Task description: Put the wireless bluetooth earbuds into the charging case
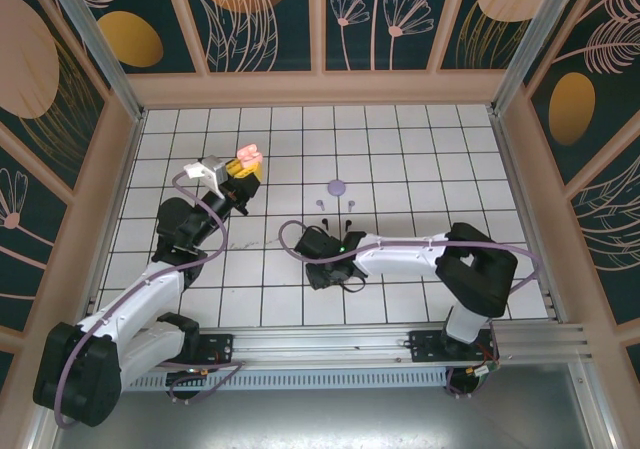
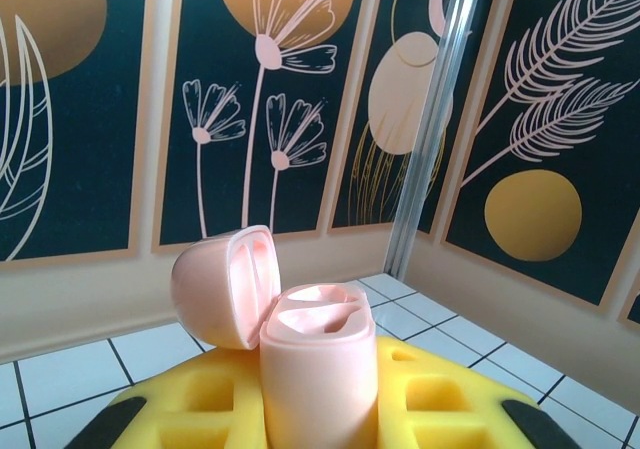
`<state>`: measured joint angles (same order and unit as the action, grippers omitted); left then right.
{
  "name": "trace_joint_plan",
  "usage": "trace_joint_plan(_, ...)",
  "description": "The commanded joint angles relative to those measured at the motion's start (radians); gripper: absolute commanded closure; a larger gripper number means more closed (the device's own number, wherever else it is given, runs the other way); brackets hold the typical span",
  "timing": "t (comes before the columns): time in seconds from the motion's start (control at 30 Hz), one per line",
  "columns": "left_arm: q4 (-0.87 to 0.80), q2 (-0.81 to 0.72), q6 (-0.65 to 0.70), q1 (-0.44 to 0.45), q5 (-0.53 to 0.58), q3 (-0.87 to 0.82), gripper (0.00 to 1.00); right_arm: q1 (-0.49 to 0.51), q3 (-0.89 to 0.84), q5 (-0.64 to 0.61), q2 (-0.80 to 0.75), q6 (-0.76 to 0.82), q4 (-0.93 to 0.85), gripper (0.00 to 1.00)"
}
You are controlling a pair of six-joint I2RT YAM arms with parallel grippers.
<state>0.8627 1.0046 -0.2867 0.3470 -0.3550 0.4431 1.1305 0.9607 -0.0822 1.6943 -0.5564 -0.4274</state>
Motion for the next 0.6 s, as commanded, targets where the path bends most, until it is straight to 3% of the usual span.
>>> trace_joint_plan(0.0, 0.004, -0.009, -0.011, 0.006, -0.010, 0.014, 1.00, 0.009, 0.034, -0.022, 0.032, 0.013, -0.039, 0.60)
trace_joint_plan(0.57, -0.011, -0.004, -0.017, 0.007, -0.010, 0.023, 1.00, 0.015, 0.045, -0.025, 0.076, 0.024, -0.041, 0.66)
